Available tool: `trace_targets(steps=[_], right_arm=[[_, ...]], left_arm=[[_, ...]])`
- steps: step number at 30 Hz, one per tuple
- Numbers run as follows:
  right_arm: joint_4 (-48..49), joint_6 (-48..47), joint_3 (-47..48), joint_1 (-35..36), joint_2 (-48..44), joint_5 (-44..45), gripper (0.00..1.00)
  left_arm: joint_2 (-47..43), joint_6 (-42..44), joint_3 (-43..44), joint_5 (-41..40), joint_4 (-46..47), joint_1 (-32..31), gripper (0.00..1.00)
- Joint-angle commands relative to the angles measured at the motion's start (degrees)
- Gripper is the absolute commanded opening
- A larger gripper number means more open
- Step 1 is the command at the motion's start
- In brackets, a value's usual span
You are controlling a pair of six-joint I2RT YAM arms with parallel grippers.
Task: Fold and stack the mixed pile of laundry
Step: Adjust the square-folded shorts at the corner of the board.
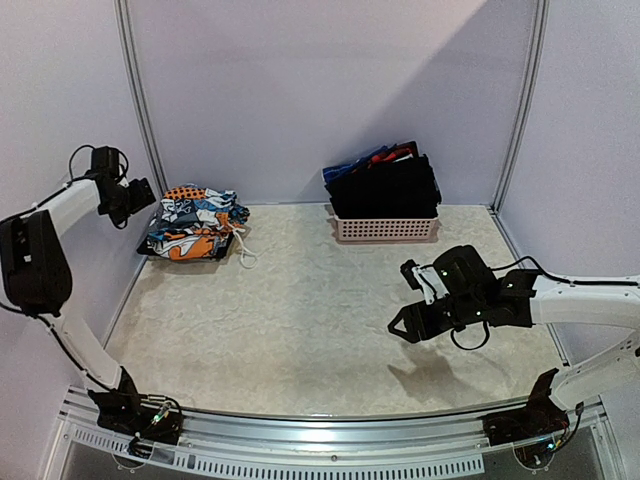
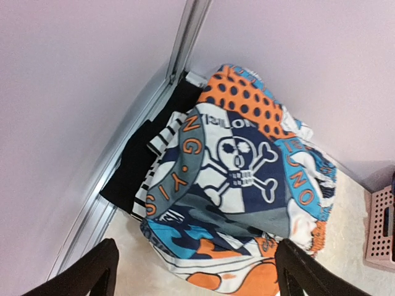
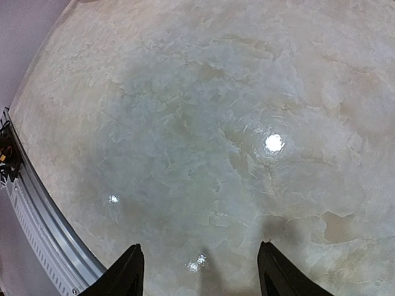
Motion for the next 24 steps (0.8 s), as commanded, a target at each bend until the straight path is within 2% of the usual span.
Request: trace_targets(steps=[1, 12, 16, 21, 24], right_arm=[[-0.2, -0.3, 0.8, 0.5, -1.6, 1.1, 0.64], [-0.3, -0.5, 0.9, 0.5, -4.9, 3.0, 0.65], [-0.6, -0.3, 1.3, 0.5, -6.3, 3.7, 0.71], [-1.3, -0.5, 2.2, 0.5, -7.3, 4.9, 0.92], [-1.5, -0.5, 2.5, 0.5, -7.9, 5.7, 0.98]], left_arm=[[-8.0, 2.0, -5.8, -10.7, -0.2, -5.3, 0.92], [-30.7, 1.6, -21.8, -12.7, 2.9, -16.1, 0.96], [-37.5, 1.0, -27.1, -14.3, 2.9, -20.3, 0.99], [-44.7, -0.4, -32.7, -16.6, 1.6, -26.0, 1.00], [-48.3, -0.9, -35.4, -18.8, -0.1, -29.9, 1.00]])
